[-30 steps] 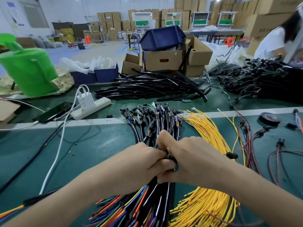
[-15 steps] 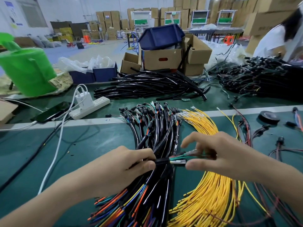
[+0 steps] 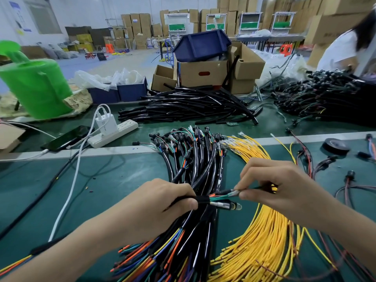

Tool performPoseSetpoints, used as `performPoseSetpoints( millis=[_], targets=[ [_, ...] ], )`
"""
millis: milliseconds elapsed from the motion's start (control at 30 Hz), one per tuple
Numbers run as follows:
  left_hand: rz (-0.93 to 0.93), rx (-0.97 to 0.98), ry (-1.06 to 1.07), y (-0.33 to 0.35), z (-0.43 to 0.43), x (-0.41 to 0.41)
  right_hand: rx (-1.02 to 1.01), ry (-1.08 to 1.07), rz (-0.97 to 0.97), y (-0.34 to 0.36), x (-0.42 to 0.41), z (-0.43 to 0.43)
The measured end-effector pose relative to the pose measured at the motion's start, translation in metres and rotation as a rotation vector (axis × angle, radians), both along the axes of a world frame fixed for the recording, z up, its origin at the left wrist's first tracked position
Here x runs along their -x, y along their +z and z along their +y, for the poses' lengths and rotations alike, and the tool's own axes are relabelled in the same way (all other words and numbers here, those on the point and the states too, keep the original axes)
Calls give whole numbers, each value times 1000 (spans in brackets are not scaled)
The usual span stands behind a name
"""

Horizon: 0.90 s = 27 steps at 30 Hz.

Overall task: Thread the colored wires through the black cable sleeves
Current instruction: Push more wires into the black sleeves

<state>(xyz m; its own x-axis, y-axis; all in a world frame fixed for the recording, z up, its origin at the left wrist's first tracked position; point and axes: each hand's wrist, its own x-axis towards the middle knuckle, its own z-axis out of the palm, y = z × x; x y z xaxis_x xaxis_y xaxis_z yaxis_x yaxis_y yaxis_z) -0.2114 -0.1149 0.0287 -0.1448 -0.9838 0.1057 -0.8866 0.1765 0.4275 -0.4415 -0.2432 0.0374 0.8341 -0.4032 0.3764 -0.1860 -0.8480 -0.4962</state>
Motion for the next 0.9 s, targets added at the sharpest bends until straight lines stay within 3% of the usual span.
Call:
performPoseSetpoints(
  millis=[133,267,333,400,467,533,600,700,800,900],
  targets=[
    [-79,-5,-49,-7,-1,8,-39,6,-43,-3,-5,8],
    [-153,-37,-170,-16,-3,31,100,59,104,-3,-17,15],
    [-98,-50,-126,-13,-7,27,56,1,108,3,-10,4],
    [60,-34,-28,-7,-8,15,-57,-198,-67,10,6,-11],
    [200,33,62,0,-9,4,-169,-468,-366,12,14,-18],
    [264,82,101,7,-11,0,-391,-597,-628,6,10,-17],
    [329,122,116,13,-16,2,-697,-582,-665,-4,-3,-1],
    [397,152,93,17,-26,21,-1060,-432,-507,-19,-36,28],
    [448,134,55,7,-32,41,-1176,-349,-604,-23,-67,39],
    [428,154,53,-4,-23,40,-1151,-336,-764,-11,-78,34]
  ],
)
